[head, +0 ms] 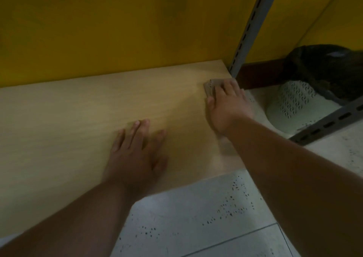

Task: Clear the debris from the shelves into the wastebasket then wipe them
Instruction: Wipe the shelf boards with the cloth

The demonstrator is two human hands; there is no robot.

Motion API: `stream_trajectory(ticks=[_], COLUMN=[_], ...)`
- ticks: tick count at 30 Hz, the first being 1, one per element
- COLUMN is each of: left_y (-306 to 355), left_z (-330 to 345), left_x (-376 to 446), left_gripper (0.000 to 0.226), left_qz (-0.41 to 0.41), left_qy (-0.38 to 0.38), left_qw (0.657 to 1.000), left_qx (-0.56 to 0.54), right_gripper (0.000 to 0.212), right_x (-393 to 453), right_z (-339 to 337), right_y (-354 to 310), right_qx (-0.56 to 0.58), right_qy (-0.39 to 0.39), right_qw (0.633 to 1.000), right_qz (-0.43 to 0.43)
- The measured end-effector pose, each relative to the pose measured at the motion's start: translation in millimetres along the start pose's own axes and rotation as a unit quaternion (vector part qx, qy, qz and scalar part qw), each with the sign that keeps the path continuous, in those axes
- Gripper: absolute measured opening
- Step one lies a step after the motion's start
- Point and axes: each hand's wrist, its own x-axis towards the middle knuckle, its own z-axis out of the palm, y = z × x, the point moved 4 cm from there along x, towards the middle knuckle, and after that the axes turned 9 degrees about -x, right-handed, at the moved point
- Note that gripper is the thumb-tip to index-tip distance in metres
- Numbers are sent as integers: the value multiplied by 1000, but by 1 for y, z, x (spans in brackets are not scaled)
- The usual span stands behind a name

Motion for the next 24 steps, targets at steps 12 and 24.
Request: stream_trajectory(ticks=[12, 24], left_y=[1, -3], left_z=[-7, -5], left_x=[13, 22], left_gripper=[86, 84], left_qz=[-58, -117], left_qy=[-20, -109], left_qw=[998, 987], left_qx=[3, -4], right_gripper=[61, 58], right_x=[27, 105], right_z=[11, -2], right_y=[-9, 0], right_qx=[-2, -24], right_qy=[-37, -94], right_qw=[999, 995], right_qz=[3, -9])
